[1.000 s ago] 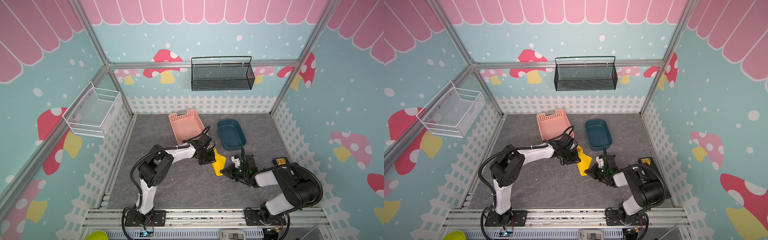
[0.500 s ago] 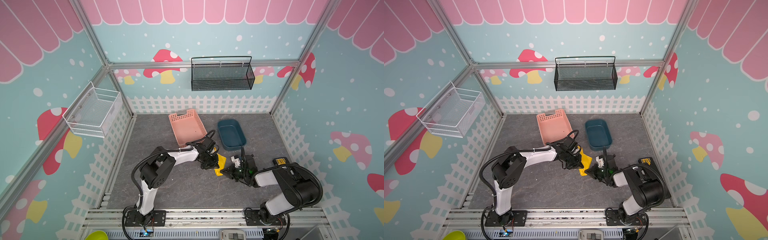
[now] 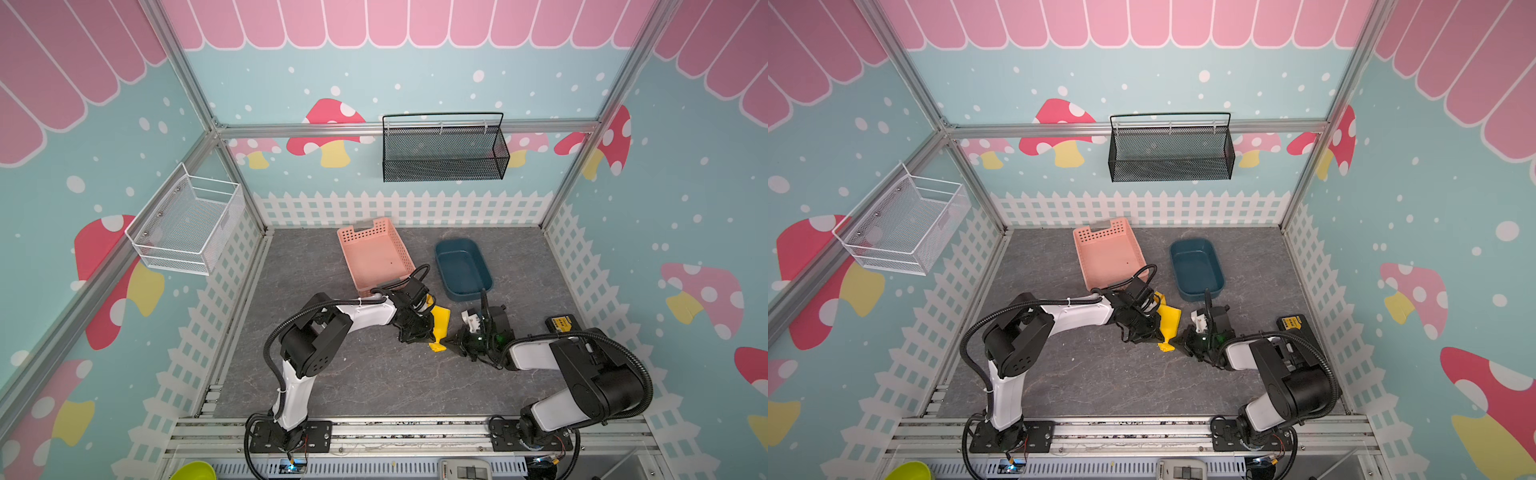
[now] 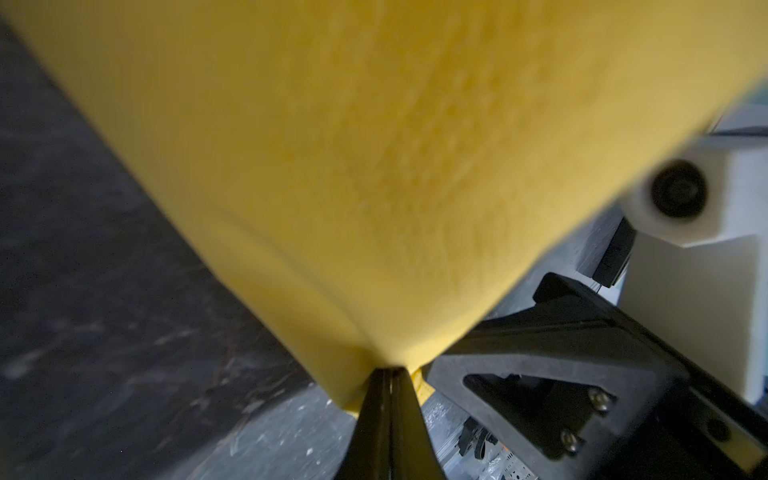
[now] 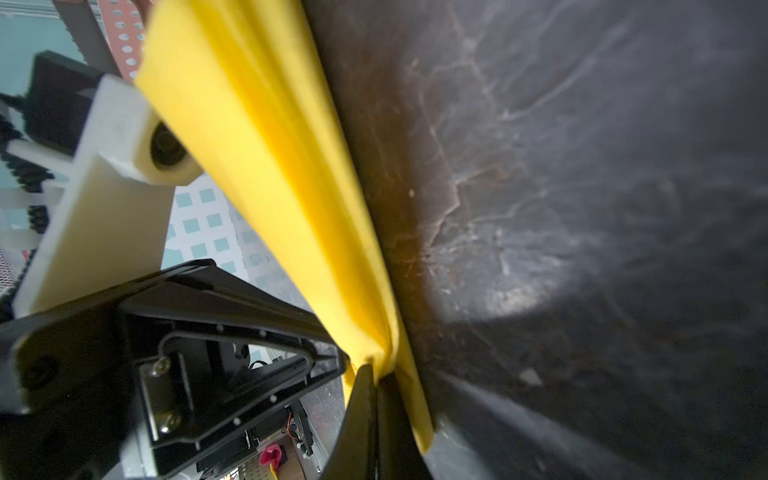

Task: Place the utensils on the paper napkin and roll it up

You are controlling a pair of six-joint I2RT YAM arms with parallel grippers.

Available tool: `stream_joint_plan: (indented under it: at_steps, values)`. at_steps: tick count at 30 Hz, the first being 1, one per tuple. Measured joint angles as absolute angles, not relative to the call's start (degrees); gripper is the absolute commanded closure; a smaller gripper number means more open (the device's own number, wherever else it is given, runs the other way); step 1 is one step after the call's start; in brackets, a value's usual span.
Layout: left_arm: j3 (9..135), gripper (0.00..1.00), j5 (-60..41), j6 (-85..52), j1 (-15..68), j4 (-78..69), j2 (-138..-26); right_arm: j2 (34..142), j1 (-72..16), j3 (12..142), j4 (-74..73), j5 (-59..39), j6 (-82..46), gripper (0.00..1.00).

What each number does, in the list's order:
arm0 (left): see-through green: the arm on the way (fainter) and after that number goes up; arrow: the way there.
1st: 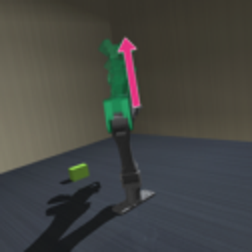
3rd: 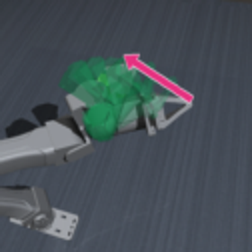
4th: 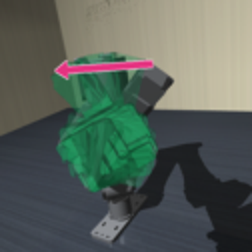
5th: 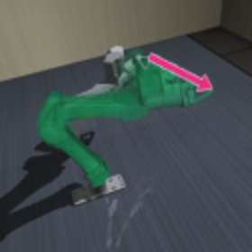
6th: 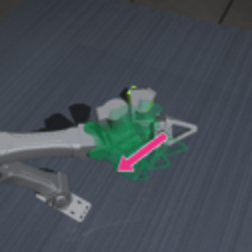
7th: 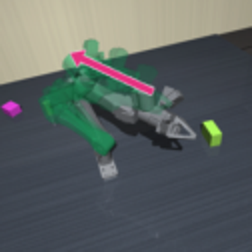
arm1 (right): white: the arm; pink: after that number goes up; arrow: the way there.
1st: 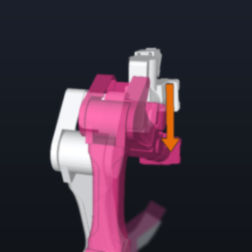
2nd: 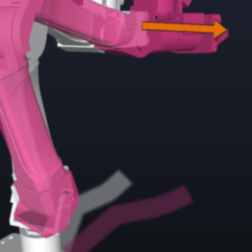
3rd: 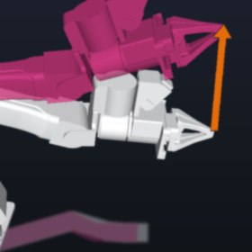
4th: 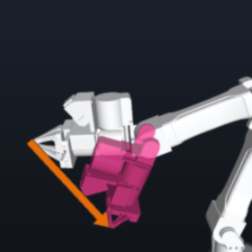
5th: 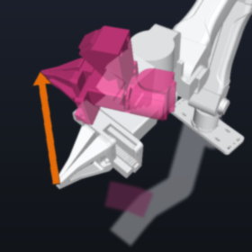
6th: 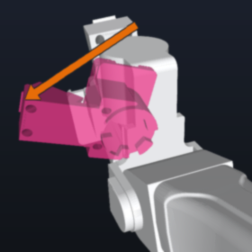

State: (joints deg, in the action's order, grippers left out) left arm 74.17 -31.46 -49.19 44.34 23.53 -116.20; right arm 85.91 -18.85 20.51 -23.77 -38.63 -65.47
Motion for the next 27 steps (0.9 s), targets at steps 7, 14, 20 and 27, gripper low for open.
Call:
stream_joint_plan:
  at_steps: [7, 14, 20, 27]
  values:
    - [74.2, 0.93, -31.5, -48.6, 44.3, 23.7, -116.4, 84.1, -19.0, 23.6, -16.4, -36.8, -61.5, 1.0]
    - [74.2, 0.92, -31.6, -48.5, 44.4, 23.7, -116.4, 85.3, -19.2, 23.7, -14.2, -34.4, -57.8, 1.0]
    - [75.0, 0.89, -31.4, -48.2, 44.3, 25.1, -116.4, 86.6, -19.2, 24.1, -15.2, -35.0, -56.1, 1.0]
    - [80.0, 0.88, -29.7, -47.6, 44.3, 29.3, -116.6, 86.6, -19.2, 24.1, -15.2, -35.1, -55.7, 1.0]
